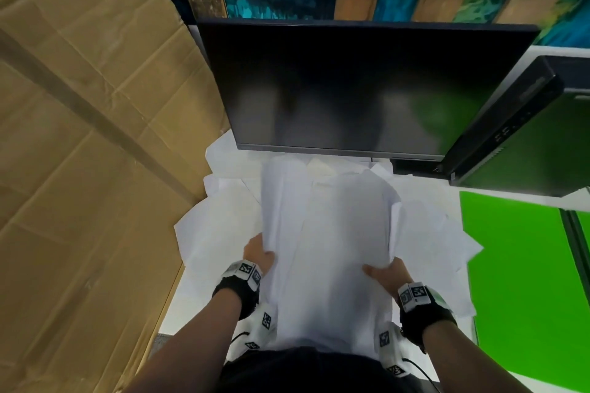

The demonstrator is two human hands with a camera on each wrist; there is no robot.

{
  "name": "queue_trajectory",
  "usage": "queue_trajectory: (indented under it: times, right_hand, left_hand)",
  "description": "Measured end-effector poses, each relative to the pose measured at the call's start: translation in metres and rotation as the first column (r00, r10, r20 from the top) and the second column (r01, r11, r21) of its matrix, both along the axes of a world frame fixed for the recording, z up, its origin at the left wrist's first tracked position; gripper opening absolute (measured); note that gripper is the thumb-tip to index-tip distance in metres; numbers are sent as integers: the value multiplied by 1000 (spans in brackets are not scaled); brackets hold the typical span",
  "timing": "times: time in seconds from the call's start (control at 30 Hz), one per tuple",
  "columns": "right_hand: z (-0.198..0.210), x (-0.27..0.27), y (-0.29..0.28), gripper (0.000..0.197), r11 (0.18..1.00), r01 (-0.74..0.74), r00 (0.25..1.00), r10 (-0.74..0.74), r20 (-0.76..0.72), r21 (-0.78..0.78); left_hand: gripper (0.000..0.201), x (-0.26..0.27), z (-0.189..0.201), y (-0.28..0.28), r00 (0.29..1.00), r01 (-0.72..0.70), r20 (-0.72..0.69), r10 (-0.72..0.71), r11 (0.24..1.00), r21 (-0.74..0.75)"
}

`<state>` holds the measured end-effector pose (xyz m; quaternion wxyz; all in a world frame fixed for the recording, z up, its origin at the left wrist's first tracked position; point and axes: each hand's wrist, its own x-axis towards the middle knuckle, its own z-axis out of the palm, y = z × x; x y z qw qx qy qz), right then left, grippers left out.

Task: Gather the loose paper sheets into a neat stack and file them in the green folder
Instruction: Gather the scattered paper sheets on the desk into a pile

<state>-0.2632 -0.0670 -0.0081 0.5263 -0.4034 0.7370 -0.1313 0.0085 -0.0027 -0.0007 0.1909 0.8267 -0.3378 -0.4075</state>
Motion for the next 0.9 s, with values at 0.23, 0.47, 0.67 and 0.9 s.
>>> queue_trajectory:
  times: [0.23, 0.47, 0.67, 0.9]
  right_hand:
    - [6, -19, -12, 35, 992, 129, 992, -129, 17, 7]
    - [-9, 22, 0, 56, 979, -164, 985, 169, -33, 119]
    - [0, -2, -3, 48, 991, -133, 950, 129, -286, 6]
    - [6, -67, 21, 105, 982, 186, 753, -112, -649, 47]
  left_hand:
    - [44, 30, 5, 15, 999, -39, -37, 39, 999, 12]
    - [40, 29, 3, 15, 975, -54, -204, 88, 985, 164]
    - [112, 41, -26, 10, 713, -475, -487, 504, 859, 191]
    - [56, 26, -16, 12, 952, -236, -159, 260, 959, 156]
